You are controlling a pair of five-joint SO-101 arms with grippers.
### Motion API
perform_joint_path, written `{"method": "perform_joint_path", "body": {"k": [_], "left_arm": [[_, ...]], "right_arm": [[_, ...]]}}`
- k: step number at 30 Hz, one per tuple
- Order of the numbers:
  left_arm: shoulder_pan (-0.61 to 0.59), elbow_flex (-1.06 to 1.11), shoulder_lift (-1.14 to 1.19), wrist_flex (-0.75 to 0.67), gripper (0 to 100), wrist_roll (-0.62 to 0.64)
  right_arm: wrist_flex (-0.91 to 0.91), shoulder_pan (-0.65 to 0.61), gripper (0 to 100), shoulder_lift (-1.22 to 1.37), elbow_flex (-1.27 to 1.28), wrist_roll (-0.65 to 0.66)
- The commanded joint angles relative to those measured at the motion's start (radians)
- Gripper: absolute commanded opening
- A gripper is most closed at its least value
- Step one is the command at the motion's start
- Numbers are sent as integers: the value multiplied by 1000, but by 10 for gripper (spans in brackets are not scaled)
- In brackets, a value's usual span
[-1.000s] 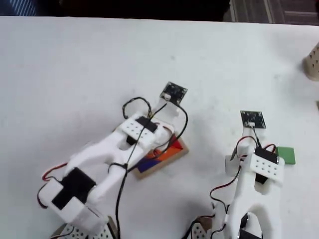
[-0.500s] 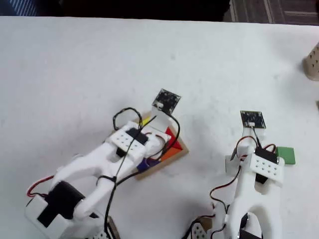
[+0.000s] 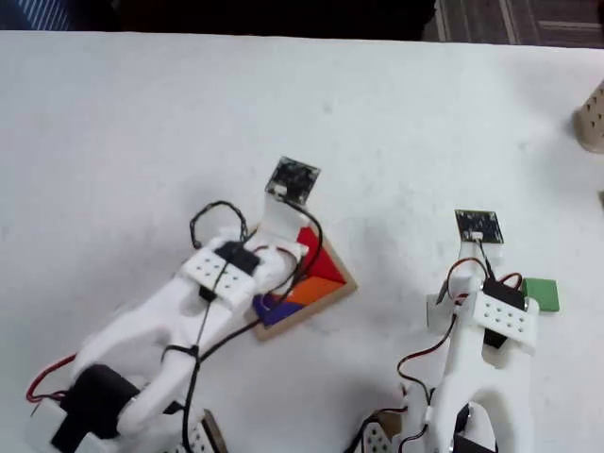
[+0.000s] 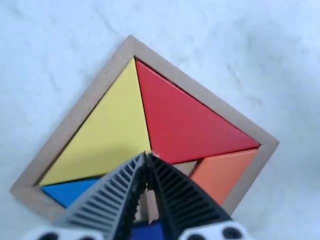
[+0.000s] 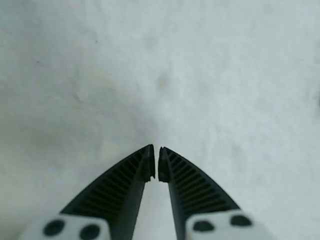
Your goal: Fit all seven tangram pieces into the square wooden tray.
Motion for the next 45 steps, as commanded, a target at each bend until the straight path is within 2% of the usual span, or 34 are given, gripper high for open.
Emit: {"method": "perform_joint_path", "body": {"k": [1,19,27,37,45], "left_arm": [[-15,26,-53,-5,23,-9],[-27,117,-62,-34,23,-5],[-21,68,62,-54,23,-2],[157,57,50,-61,23,0],[101,57,47,-58,23,0]], "right_arm": [[-13,-2,25,-33,-5,11],[-13,-2,25,-33,-5,12],[-13,-2,25,-33,-5,12],[-13,-2,25,-33,-5,12],[-13,-2,25,-33,-5,12]]}}
